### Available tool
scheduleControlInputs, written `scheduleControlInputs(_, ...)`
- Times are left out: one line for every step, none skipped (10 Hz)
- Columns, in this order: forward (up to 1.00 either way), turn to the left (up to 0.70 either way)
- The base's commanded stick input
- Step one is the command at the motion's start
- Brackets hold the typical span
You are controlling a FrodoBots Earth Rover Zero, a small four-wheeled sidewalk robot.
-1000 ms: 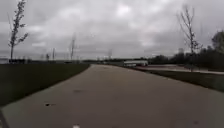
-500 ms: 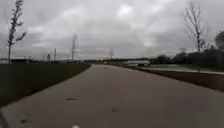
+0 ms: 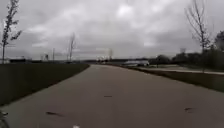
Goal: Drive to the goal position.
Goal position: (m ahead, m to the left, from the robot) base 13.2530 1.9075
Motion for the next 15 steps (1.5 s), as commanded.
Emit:
scheduleControlInputs(1.00, 0.00)
scheduleControlInputs(1.00, 0.00)
scheduleControlInputs(1.00, 0.00)
scheduleControlInputs(1.00, 0.00)
scheduleControlInputs(1.00, 0.00)
scheduleControlInputs(1.00, 0.00)
scheduleControlInputs(1.00, 0.00)
scheduleControlInputs(1.00, 0.02)
scheduleControlInputs(1.00, 0.40)
scheduleControlInputs(1.00, 0.38)
scheduleControlInputs(1.00, 0.00)
scheduleControlInputs(1.00, 0.00)
scheduleControlInputs(1.00, 0.00)
scheduleControlInputs(1.00, 0.00)
scheduleControlInputs(1.00, 0.00)
